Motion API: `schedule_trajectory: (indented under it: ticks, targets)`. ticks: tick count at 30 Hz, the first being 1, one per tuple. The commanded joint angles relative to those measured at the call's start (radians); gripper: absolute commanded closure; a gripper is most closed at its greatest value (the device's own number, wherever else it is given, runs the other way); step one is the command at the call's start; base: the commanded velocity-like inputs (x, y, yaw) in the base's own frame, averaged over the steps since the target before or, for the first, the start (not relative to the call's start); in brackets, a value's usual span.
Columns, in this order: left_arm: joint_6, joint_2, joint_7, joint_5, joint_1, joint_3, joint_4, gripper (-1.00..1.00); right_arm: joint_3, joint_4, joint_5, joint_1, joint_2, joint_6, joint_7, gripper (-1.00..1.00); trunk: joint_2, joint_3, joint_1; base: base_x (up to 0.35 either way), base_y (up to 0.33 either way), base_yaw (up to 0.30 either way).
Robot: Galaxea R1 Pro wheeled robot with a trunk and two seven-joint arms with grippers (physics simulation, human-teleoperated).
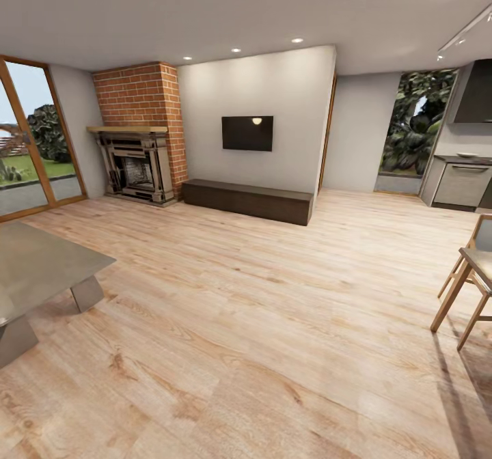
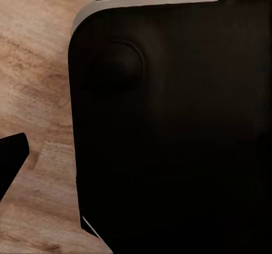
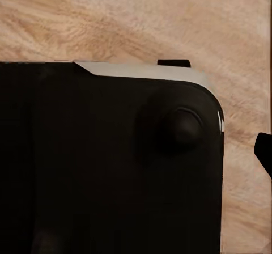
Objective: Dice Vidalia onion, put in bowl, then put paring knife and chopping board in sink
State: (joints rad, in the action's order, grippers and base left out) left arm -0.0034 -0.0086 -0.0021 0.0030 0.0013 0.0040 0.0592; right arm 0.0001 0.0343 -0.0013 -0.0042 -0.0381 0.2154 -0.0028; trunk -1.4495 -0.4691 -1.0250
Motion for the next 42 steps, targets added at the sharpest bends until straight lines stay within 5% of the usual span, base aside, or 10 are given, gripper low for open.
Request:
schedule_trajectory:
  ticks: [1,7,23,32,42]
  targets:
    - [0.0,0.002,0.0,0.0,0.0,0.0,0.027,-1.0,0.0,0.009,0.001,0.0,0.0,0.03,0.0,-1.0,0.0,-0.001,0.0,0.0,0.0,0.0]
    - [-0.002,0.016,0.0,-0.003,0.0,0.001,0.175,-1.0,0.0,0.088,0.003,0.0,0.003,0.135,0.0,-1.0,0.0,-0.001,0.0,0.0,0.0,0.0]
    - [-0.003,0.027,0.001,-0.003,0.0,0.003,0.583,-1.0,-0.001,0.459,0.005,0.0,0.004,0.152,-0.005,-1.0,0.0,-0.001,0.0,0.0,0.0,0.0]
    - [-0.002,0.056,0.001,0.004,0.0,0.006,0.556,-1.0,-0.002,0.522,-0.001,0.0,0.002,0.152,-0.005,-1.0,0.0,-0.001,0.0,0.0,0.0,0.0]
    - [-0.003,0.059,0.001,0.006,0.001,0.007,0.529,-1.0,-0.003,0.52,-0.003,0.0,0.002,0.151,-0.005,-1.0,0.0,-0.001,0.0,0.011,0.0,-0.035]
